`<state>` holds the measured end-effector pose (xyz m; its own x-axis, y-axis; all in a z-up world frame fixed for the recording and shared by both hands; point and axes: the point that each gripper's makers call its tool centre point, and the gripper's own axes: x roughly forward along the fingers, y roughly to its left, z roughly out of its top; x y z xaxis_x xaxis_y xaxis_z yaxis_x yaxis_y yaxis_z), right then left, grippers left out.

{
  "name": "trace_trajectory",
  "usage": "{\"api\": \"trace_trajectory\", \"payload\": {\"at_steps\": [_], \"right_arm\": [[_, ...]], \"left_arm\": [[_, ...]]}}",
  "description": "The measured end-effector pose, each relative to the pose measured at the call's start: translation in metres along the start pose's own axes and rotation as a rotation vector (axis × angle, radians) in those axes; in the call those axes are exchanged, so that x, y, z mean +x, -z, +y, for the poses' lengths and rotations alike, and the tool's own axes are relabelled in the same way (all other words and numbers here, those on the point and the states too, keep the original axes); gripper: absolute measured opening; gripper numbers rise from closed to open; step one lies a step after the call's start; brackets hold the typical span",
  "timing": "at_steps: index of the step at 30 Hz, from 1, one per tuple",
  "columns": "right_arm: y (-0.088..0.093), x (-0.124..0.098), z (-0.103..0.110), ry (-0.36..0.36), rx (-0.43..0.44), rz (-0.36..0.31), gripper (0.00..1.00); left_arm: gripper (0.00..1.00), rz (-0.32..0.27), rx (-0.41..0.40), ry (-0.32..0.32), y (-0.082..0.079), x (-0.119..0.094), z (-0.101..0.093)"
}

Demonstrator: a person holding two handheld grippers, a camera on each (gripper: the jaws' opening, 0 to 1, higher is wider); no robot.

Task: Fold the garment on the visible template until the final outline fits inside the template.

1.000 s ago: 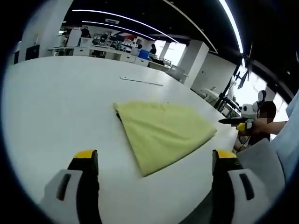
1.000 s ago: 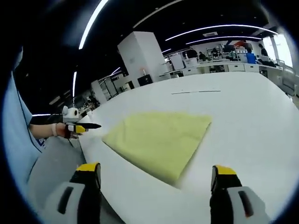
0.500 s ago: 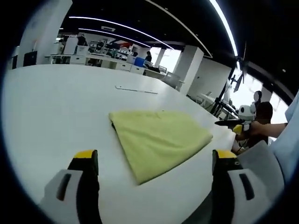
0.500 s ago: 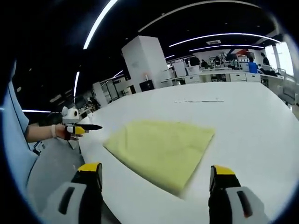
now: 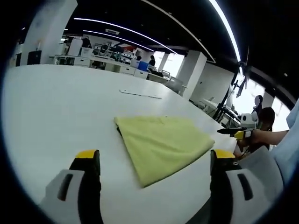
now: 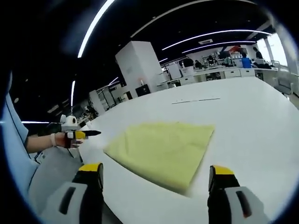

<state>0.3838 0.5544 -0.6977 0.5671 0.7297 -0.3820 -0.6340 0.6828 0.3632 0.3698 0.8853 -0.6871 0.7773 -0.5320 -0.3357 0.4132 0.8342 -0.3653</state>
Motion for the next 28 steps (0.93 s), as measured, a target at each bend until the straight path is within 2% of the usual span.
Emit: {"api": "trace_trajectory", "payload": {"at_steps": [10,28], "right_arm": [[0.0062,-0.0031,0.0004,0.002,-0.005,0.017,0.96],[0.0065,-0.0052,-0.0038,0.011,0.007,0.011,0.97]], "left_arm": [[0.95,-0.002,-0.009,-0.004,-0.0005,-0.0010,0.0022],[0.94,0.000,-0.011,-0.013,-0.0006,-0.0010,0.0018]]}}
